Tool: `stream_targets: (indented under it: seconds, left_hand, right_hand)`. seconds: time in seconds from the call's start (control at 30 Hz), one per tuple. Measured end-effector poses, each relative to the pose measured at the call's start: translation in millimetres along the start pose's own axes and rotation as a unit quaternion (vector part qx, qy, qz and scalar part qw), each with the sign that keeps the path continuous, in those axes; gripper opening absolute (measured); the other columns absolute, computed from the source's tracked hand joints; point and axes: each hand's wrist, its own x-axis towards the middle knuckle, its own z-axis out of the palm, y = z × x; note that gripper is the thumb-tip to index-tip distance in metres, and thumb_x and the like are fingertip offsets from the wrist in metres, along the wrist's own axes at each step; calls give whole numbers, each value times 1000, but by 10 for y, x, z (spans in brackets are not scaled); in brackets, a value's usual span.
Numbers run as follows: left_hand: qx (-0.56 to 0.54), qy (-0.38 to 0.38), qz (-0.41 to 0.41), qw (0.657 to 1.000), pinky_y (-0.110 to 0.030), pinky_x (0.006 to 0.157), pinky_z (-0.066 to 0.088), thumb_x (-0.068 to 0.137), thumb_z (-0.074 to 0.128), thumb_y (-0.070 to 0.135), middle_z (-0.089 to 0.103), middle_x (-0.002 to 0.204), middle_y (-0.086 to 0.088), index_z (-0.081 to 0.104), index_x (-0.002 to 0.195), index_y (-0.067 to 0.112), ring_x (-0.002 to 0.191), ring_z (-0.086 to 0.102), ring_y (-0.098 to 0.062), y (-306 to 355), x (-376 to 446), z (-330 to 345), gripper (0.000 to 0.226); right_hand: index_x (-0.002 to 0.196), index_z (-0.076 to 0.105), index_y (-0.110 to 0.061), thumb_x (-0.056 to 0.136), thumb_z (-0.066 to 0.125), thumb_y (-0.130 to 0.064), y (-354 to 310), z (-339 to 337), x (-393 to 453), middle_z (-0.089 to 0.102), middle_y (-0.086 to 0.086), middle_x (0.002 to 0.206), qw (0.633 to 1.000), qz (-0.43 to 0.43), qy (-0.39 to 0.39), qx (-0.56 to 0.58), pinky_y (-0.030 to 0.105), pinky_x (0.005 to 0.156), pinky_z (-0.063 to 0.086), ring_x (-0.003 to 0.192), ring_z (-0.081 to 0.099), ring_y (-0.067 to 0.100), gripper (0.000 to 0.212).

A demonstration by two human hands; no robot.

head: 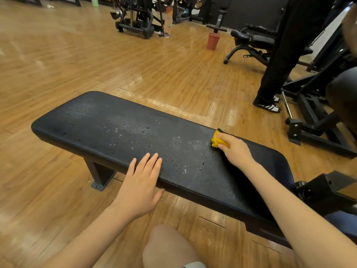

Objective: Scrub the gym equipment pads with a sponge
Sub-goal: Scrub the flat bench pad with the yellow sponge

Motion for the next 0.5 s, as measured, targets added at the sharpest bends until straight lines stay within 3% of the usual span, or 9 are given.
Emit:
stream_targets:
  seconds: [0.27, 0.37, 0.43, 0.5]
  left_hand:
    - [6, 20, -4, 1000, -56, 99, 36, 59, 84, 48, 57, 132, -14, 57, 128, 4, 124, 53, -34, 33, 16, 3, 87]
    - [10, 18, -3, 1000, -55, 99, 34, 58, 84, 47, 57, 133, -14, 57, 129, 4, 124, 53, -34, 23, 14, 9, 87]
    - [11, 13, -1, 1000, -54, 100, 34, 57, 85, 46, 56, 133, -13, 57, 129, 5, 124, 53, -33, 10, 9, 5, 87]
    - [13, 2, -3, 1000, -52, 100, 33, 57, 85, 46, 55, 135, -12, 56, 130, 6, 125, 52, -32, -4, 5, 0, 88]
  right_hand:
    - [121, 61, -27, 87, 57, -27, -342, 174, -943, 45, -21, 133, 975, -214, -46, 45, 16, 106, 28, 126, 32, -8, 34]
    - [121, 61, -24, 86, 50, -35, -345, 160, -1111, 44, -23, 132, 958, -269, -74, 58, 9, 102, 28, 128, 29, -10, 38]
    - [123, 60, -22, 87, 52, -30, -346, 71, -1094, 44, -23, 132, 951, -266, -118, 102, 2, 101, 25, 126, 28, -16, 37]
    - [125, 57, -21, 88, 59, -14, -323, -34, -940, 45, -24, 129, 948, -225, -152, 166, 2, 101, 25, 121, 35, -20, 37]
